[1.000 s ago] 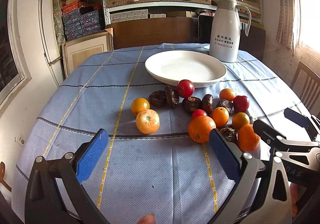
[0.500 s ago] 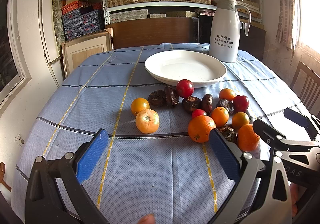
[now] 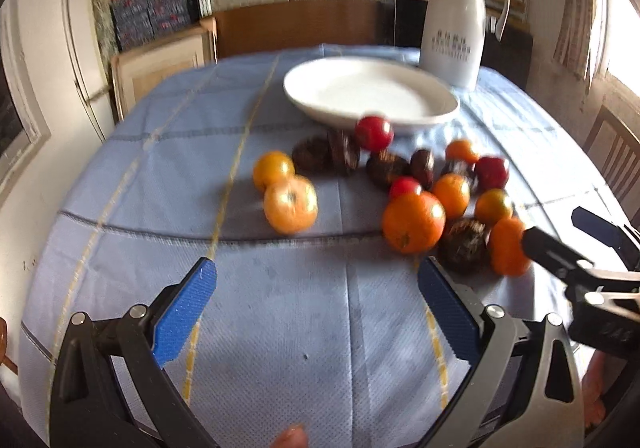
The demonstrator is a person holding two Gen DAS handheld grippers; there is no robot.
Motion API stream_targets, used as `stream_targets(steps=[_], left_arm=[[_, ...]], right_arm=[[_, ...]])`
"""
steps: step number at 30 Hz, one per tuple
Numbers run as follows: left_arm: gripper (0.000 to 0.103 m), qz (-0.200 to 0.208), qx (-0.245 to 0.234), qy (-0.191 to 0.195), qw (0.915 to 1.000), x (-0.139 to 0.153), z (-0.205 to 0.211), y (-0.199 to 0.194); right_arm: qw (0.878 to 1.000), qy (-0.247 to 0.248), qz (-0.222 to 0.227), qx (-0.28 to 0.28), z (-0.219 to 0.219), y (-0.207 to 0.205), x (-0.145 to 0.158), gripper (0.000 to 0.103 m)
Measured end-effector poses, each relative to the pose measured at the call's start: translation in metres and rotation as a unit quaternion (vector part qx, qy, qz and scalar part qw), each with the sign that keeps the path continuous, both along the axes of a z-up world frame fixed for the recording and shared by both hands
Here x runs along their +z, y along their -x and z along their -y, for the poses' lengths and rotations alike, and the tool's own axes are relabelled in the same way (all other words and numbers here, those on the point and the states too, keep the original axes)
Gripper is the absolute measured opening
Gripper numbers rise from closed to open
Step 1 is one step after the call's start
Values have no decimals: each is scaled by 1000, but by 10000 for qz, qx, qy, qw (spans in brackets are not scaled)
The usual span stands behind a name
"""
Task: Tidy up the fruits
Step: 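Carry an orange in the right tool while the left carries a tangerine to the plate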
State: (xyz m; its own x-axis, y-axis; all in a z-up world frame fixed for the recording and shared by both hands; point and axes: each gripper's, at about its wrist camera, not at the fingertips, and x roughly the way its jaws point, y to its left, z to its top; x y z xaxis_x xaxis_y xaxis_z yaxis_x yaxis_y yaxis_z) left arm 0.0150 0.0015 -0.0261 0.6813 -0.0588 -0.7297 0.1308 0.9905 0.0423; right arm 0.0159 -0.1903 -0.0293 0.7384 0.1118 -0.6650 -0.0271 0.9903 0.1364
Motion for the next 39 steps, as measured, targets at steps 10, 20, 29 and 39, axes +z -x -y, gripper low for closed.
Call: stream_targets(steps=[10,20,29,39], left_arm=[[99,-796,-107,-385,9960,-39,1,-12],[99,-923,-302,-47,9953,-38,-9,-16],[95,-395,-699,-309,9963,-22,6,-38],[49,-549,-567,-73,9969,-27,-22,-80]], right_arm=[[9943,182,-947,456,13,-3,-30,100],[9883,337,-1093,1009,15,-9,-33,100],[9889,-388,-849,1158,11,-22,-23,73],[9854,-523,-855,1375,7,-30,-27,47]])
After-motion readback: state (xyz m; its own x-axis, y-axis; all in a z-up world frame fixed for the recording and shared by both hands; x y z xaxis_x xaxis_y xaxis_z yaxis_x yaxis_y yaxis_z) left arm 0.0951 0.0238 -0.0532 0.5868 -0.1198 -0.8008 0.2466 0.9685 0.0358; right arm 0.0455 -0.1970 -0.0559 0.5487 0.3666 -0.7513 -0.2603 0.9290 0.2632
